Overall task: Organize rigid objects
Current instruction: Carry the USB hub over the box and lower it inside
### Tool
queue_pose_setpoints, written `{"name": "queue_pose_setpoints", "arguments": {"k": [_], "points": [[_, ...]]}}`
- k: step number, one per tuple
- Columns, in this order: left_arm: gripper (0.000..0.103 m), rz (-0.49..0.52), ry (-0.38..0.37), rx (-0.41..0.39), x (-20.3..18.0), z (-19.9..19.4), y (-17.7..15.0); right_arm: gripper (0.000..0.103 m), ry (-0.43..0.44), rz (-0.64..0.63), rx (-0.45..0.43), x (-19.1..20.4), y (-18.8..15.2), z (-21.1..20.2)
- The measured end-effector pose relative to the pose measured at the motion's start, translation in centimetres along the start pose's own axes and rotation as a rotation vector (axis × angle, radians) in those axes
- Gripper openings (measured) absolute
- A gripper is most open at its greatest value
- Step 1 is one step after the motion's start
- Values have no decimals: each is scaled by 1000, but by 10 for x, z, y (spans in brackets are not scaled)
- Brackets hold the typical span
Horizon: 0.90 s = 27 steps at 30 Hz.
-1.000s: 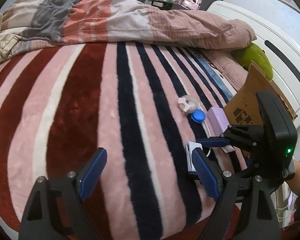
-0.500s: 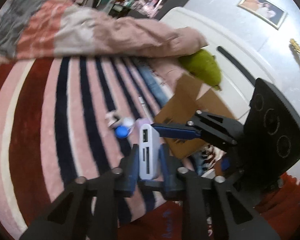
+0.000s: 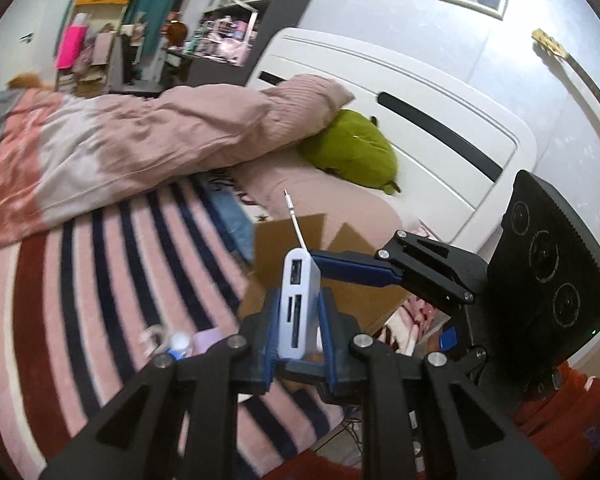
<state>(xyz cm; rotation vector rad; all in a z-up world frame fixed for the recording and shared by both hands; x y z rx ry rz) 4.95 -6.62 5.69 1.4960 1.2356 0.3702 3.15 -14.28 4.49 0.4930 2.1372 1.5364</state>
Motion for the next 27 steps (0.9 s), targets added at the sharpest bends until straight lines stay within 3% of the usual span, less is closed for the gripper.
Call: {"name": "queue_pose_setpoints", "arguments": {"k": [4,12,21,22,24,25,27], "points": [[16,1,-58,55,-23,46,2,56,-64,34,11,-34,-8,-22],[17,9,-64,194,-35,126,-17,56,-139,139,144,-93,-53,-26],[17,4,-76,249,-30,155,-30,56,-154,196,235,-115,-79,-19],[19,15,-67,244,-30,155,-31,56,-153,201,239,-116,-80,-18],[36,61,-14,224,-31,151,-30,57,-156,211,251,-116,-83,-17],[50,74,7,213,-32,150,-28,57,-158,217,263,-116,-85,-15],[55,77,24,188,-29,143,-25,60,-163,226,270,-117,-86,-15]]}}
Point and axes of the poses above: each gripper's, at about its wrist camera, not at the fingertips, and z roughly the way its jaws point, x to its left, y to its top, the point moved 1 cm from there along z, roughly the way its jaws point, and after that the axes turned 15 degrees about -x, right-handed, at the moved point
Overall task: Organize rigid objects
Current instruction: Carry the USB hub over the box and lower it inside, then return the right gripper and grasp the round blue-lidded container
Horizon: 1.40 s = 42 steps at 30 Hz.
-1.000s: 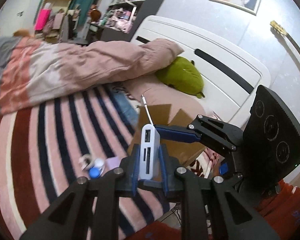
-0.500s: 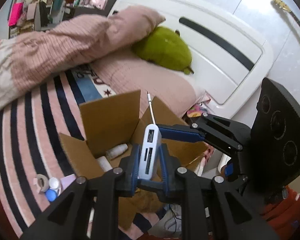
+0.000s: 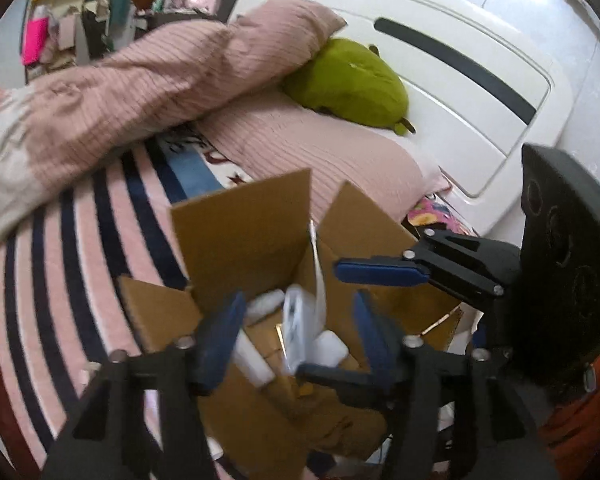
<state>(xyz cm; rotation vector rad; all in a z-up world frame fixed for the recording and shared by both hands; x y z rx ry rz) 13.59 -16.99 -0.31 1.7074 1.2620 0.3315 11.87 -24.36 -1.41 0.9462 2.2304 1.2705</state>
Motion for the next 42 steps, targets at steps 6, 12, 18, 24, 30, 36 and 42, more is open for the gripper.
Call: {"name": "queue_pose_setpoints", "arguments": {"k": [6,12,18,24,30,36,42], "points": [[65,-7,51,-64,14,-34,0,74,-1,1,-2,6,1,-6],[67,-28,92,-115,35,-73,-8,77,14,-13,2,22,8,-8],[68,-52,164,-166,68,-114,-22,77,57,-49,-7,54,21,-2],[69,-99,263,-215,114,-156,-48,77,172,-104,-31,113,35,17],[72,-175,345,-225,163,-177,-90,77,303,-94,33,172,24,67],[72,-224,388,-181,198,-173,-134,77,256,-75,155,185,-13,133],[72,-275,371,-168,218,-165,-157,77,30,-105,223,152,-36,188]]}}
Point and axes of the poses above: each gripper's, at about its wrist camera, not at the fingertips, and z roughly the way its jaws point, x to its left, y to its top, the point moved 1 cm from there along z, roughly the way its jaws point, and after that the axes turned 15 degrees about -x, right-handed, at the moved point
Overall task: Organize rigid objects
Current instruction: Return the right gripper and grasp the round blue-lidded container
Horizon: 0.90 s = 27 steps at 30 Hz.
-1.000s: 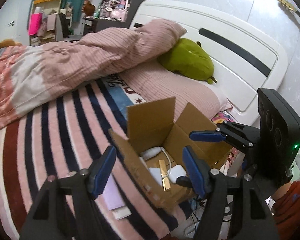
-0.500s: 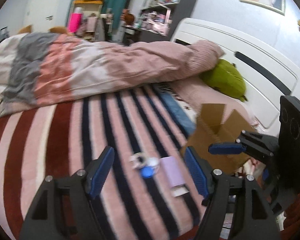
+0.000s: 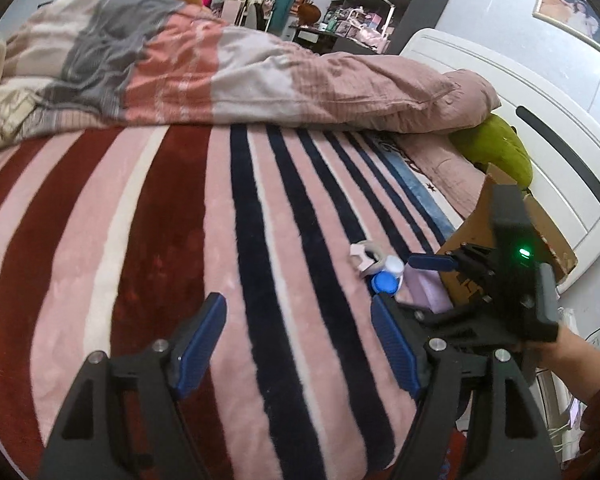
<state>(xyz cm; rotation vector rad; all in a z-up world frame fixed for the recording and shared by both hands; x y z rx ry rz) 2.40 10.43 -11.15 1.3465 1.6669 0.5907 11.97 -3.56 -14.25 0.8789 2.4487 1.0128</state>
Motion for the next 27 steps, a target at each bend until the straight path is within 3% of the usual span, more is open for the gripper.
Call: {"name": "queue_pose_setpoints", "arguments": {"k": [6,8,10,11,18,23,27], "points": [[72,-21,4,26,6,9,-9,74,-44,-2,29,-16,-9,24],[72,-25,-2,30,4,10,-9,45,-48,2,38,-18,-10,25],[72,-23,-10,30,1,11,-7,24,-32,18,44,-18,-10,25],[72,-21,-16,29,-1,11,-6,21,-25,23,49,-19,-10,25],[72,-7,-30,25,-10,8,-3,23,-13,28,71,-13,-14,16],[72,-9,-31,30,-9,9,-3,33,9,20,118,-6,-20,10],[72,-9,-39,32,-11,10,-3,33,35,16,131,-2,-25,4]]}}
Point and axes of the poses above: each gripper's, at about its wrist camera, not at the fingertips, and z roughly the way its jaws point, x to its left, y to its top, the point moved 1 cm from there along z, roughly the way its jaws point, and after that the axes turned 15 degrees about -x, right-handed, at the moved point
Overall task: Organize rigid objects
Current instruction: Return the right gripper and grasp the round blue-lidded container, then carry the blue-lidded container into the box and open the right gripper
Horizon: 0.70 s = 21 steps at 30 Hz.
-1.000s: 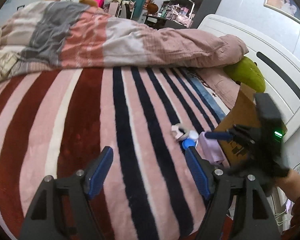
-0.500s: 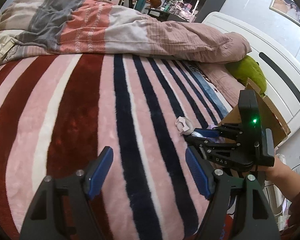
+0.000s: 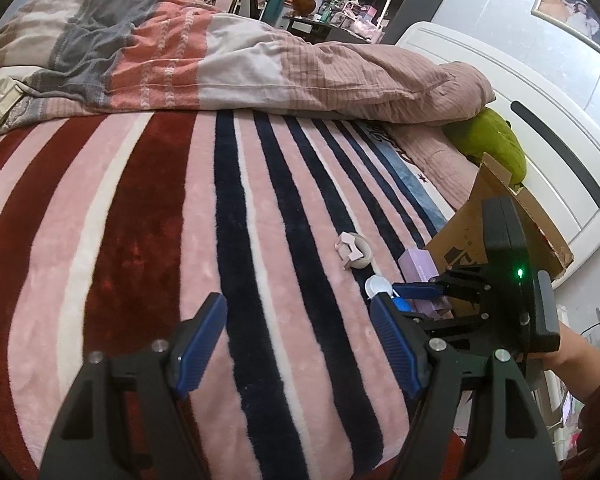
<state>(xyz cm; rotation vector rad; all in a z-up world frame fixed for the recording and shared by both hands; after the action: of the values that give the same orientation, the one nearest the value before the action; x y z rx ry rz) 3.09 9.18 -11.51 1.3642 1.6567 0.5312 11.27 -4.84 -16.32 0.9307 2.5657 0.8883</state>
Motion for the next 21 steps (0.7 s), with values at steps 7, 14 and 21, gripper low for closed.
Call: {"name": "queue_pose_setpoints", "arguments": {"k": [7,14,21], "points": [[72,2,-26,6,-8,-3,3,29,30,-46,-65,14,2,-13],[70,-11,-137,-1,-40,-12,19,28,127,-125,-213,46,23,-68],[36,-23,-302,-16,-98,-18,47,28,137,-141,-401,37,35,-143]]}}
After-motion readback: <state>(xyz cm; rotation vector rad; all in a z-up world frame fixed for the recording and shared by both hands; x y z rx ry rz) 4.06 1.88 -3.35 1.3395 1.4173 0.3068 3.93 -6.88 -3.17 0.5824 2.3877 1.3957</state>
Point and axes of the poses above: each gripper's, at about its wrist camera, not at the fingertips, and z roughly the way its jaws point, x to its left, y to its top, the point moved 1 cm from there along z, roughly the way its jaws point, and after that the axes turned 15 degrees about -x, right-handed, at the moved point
